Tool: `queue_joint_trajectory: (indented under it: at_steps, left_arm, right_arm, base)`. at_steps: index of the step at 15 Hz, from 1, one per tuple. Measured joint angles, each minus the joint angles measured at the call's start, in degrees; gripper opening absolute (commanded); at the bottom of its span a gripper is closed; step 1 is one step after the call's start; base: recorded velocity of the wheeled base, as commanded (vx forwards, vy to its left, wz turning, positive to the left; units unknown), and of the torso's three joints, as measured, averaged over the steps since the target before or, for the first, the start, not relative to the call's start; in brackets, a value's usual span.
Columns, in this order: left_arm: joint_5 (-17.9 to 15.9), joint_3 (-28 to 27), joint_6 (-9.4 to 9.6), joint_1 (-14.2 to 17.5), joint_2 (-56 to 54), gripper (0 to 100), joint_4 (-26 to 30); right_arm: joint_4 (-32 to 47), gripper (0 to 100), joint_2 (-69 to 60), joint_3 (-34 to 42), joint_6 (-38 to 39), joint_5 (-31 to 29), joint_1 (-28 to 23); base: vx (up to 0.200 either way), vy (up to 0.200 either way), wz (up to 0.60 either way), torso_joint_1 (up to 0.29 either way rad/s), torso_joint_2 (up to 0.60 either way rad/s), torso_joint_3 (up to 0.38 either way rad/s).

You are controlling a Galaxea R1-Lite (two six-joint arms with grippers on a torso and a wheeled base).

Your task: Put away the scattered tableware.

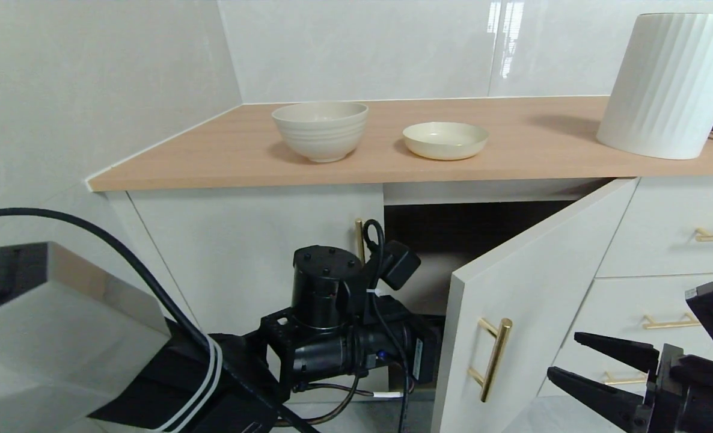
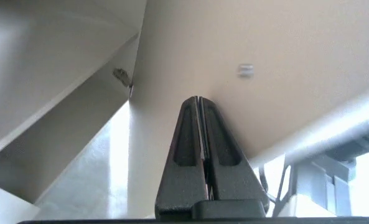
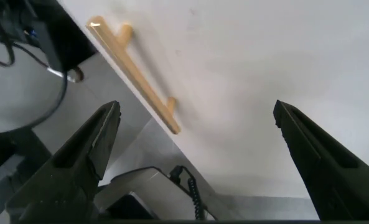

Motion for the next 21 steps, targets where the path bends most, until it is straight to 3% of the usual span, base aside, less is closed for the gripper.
queue_joint_trajectory:
  at_steps: [5, 15, 19, 21]
  left_arm:
    - [0.2, -1.2, -1.07, -0.3, 2.7, 0, -0.1]
    - [0.2, -4.1, -3.05, -1.1, 4.1, 0, -0.2]
    - [0.6, -4.8, -3.05, -4.4, 4.5, 0, 0.1]
    - [1.6, -6.6, -3.27, -6.8, 4.8, 0, 0.9]
  right_arm:
    - [0.0, 100, -1.7, -0.1, 0.0, 0.0, -0.3]
    - [0.6, 100, -7.6, -2.4, 0.4, 0.1, -2.3]
    - [10.9, 100, -16.5, -8.7, 4.5, 1.7, -2.8]
    - [21.3, 100, -23.3, -14.0, 7.5, 4.9, -2.8]
  base:
    - [-0.12, 0.0, 0.0, 0.002, 0.0, 0.002]
    - [0.0, 0.0, 0.0, 0.0, 0.0, 0.0]
    - [0.0, 0.0, 0.0, 0.0, 0.0, 0.0]
    - [0.0, 0.0, 0.0, 0.0, 0.0, 0.0]
